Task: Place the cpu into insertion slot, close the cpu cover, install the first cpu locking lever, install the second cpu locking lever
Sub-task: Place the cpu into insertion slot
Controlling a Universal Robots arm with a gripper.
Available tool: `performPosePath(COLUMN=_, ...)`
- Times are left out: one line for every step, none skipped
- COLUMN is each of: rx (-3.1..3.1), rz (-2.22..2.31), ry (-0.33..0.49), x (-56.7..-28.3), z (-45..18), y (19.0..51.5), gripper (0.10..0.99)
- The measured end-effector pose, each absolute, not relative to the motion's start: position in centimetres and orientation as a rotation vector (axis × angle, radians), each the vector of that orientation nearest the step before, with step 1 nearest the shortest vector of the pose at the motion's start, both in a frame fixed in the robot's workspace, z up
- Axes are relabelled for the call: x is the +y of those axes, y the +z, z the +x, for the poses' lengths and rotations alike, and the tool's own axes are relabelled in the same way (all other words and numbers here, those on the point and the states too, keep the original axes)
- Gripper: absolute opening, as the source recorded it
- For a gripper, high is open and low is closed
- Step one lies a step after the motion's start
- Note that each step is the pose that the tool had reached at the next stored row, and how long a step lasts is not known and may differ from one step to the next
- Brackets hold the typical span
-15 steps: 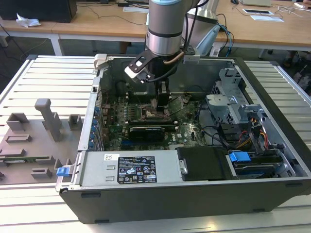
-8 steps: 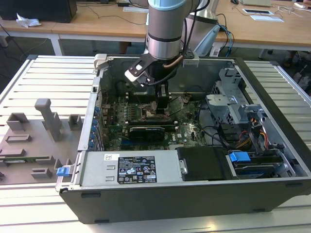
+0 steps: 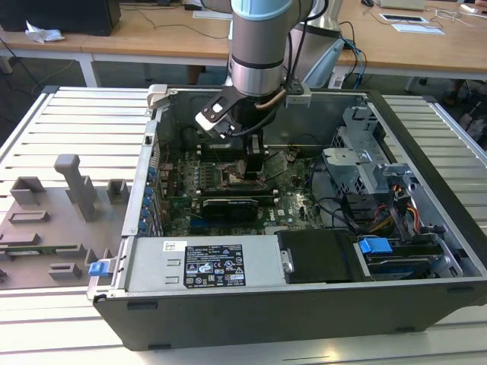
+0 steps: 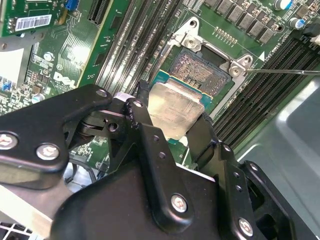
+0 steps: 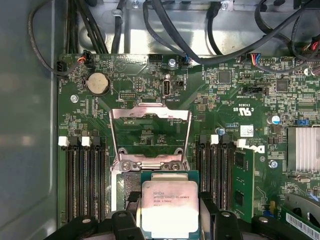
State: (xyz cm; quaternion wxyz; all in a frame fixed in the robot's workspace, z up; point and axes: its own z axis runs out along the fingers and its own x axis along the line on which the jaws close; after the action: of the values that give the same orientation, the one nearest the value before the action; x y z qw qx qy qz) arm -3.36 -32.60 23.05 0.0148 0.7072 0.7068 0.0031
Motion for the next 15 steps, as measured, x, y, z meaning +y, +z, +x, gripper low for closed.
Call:
performPosePath(rx=2.200, rz=2.201, ry=0.010, x=-32.6, z=-3.4, y=23.0, gripper=0.541)
performPosePath(rx=2.200, rz=2.201, ry=0.010, x=-32.6, z=-3.4, y=22.9, gripper=0.541)
performPosePath(rx=2.200, rz=2.201, ry=0.010, x=-32.6, z=-3.4, y=22.8, gripper=0.541)
performPosePath(rx=2.200, rz=2.201, ry=0.010, x=-32.6, z=-3.4, y=22.7, gripper=0.541)
performPosePath(rx=2.200, rz=2.201, ry=0.010, x=-32.6, z=-3.4, y=22.4, gripper=0.541)
performPosePath(rx=2.200, rz=2.201, ry=0.010, x=-32.6, z=-3.4, y=22.3, gripper=0.541)
performPosePath(rx=2.200, rz=2.202, ry=0.010, x=-32.6, z=-3.4, y=22.2, gripper=0.541)
performPosePath(rx=2.201, rz=2.202, ry=0.012, x=-32.6, z=-3.4, y=22.1, gripper=0.541)
performPosePath(rx=2.202, rz=2.204, ry=0.015, x=-32.4, z=-3.4, y=22.0, gripper=0.541)
performPosePath(rx=2.202, rz=2.204, ry=0.016, x=-32.4, z=-3.4, y=22.0, gripper=0.541)
performPosePath(rx=2.203, rz=2.205, ry=0.018, x=-32.3, z=-3.4, y=21.9, gripper=0.541)
performPosePath(rx=2.204, rz=2.205, ry=0.018, x=-32.2, z=-3.4, y=21.9, gripper=0.541)
performPosePath(rx=2.204, rz=2.205, ry=0.019, x=-32.2, z=-3.4, y=21.8, gripper=0.541)
performPosePath(rx=2.204, rz=2.206, ry=0.019, x=-32.2, z=-3.5, y=21.7, gripper=0.541)
performPosePath(rx=2.204, rz=2.205, ry=0.018, x=-32.2, z=-3.6, y=21.7, gripper=0.541)
